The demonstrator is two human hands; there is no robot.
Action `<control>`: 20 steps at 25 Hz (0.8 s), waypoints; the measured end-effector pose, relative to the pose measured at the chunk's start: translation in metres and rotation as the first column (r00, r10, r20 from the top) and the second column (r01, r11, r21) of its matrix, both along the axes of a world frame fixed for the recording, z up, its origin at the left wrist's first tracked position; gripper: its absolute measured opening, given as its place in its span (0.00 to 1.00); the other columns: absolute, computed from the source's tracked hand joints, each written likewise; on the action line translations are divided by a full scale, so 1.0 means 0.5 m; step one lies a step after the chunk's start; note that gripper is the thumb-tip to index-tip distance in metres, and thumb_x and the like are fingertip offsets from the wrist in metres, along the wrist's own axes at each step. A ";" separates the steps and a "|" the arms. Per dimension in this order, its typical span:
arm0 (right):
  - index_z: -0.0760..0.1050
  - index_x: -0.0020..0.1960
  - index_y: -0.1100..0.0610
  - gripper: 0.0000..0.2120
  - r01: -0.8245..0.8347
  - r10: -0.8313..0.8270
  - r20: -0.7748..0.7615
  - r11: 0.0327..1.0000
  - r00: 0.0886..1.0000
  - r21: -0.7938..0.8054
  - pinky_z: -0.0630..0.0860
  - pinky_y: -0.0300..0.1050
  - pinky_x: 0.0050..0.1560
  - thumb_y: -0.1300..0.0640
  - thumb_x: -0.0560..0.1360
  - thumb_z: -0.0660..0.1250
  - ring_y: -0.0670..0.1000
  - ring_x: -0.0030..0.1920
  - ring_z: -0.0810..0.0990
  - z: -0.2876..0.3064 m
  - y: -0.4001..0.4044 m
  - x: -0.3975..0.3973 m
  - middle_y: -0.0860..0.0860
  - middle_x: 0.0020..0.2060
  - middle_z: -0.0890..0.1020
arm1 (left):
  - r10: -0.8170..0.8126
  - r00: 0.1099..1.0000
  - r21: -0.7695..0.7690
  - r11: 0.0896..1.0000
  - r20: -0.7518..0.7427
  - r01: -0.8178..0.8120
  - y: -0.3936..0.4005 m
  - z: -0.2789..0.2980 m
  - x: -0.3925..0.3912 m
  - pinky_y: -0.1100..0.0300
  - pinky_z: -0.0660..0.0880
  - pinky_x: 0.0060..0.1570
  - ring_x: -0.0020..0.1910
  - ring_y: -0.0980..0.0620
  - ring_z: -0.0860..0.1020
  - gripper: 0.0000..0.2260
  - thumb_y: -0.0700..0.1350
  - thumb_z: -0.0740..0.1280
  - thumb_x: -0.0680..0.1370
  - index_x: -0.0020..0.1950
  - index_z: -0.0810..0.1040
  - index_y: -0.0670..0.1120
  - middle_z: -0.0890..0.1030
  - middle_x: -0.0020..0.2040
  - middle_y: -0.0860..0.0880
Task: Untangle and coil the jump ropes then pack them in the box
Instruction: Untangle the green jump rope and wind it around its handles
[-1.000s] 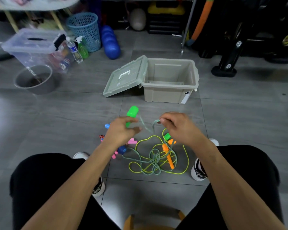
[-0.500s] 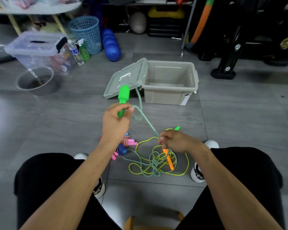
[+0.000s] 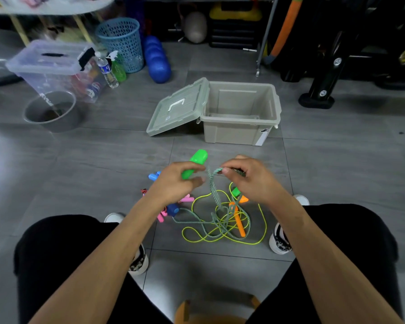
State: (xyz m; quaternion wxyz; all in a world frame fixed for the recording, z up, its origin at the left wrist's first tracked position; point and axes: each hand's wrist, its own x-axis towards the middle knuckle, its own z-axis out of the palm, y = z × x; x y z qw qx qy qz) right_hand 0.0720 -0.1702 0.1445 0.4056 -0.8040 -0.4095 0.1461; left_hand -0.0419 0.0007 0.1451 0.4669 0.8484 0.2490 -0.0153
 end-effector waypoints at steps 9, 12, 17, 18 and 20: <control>0.79 0.45 0.58 0.08 -0.018 0.022 -0.174 1.000 0.985 0.025 0.69 0.39 0.35 0.59 0.79 0.62 0.47 0.32 0.71 0.006 -0.003 -0.013 0.55 0.33 0.78 | -0.067 0.977 0.086 0.995 0.204 0.051 -0.029 0.002 0.007 0.62 0.70 0.46 0.45 0.56 0.77 0.06 0.48 0.74 0.73 0.47 0.85 0.47 0.81 0.44 0.52; 0.78 0.42 0.52 0.12 -0.049 0.028 -0.345 0.997 0.938 -0.052 0.75 0.42 0.43 0.60 0.80 0.59 0.44 0.36 0.77 -0.018 -0.003 -0.008 0.50 0.35 0.80 | 0.146 0.948 -0.013 0.989 0.282 -0.148 -0.020 0.023 0.007 0.63 0.71 0.47 0.42 0.56 0.77 0.05 0.44 0.72 0.75 0.48 0.85 0.46 0.82 0.44 0.50; 0.77 0.39 0.51 0.13 -0.105 -0.023 -0.269 0.887 0.963 -0.449 0.76 0.44 0.43 0.60 0.78 0.58 0.50 0.39 0.79 -0.066 -0.018 0.007 0.49 0.38 0.80 | 0.445 0.866 -0.219 0.890 0.228 -0.400 0.028 0.026 -0.008 0.61 0.68 0.39 0.36 0.53 0.71 0.04 0.47 0.70 0.76 0.42 0.84 0.52 0.77 0.36 0.48; 0.78 0.42 0.53 0.11 -0.047 -0.031 -0.158 0.885 0.987 -0.464 0.74 0.42 0.41 0.60 0.78 0.58 0.52 0.40 0.79 -0.062 -0.016 0.007 0.50 0.38 0.80 | 0.440 0.888 -0.163 0.893 0.132 -0.419 0.036 0.010 -0.009 0.61 0.69 0.41 0.38 0.53 0.74 0.04 0.48 0.70 0.76 0.43 0.85 0.50 0.79 0.38 0.48; 0.79 0.46 0.55 0.09 0.089 -0.098 -0.024 0.962 0.995 -0.257 0.71 0.43 0.39 0.58 0.79 0.60 0.52 0.39 0.78 -0.040 -0.009 0.004 0.52 0.38 0.80 | 0.313 0.935 0.021 0.949 -0.166 -0.314 0.042 -0.021 -0.010 0.61 0.73 0.46 0.45 0.51 0.79 0.06 0.45 0.70 0.76 0.47 0.85 0.45 0.84 0.46 0.46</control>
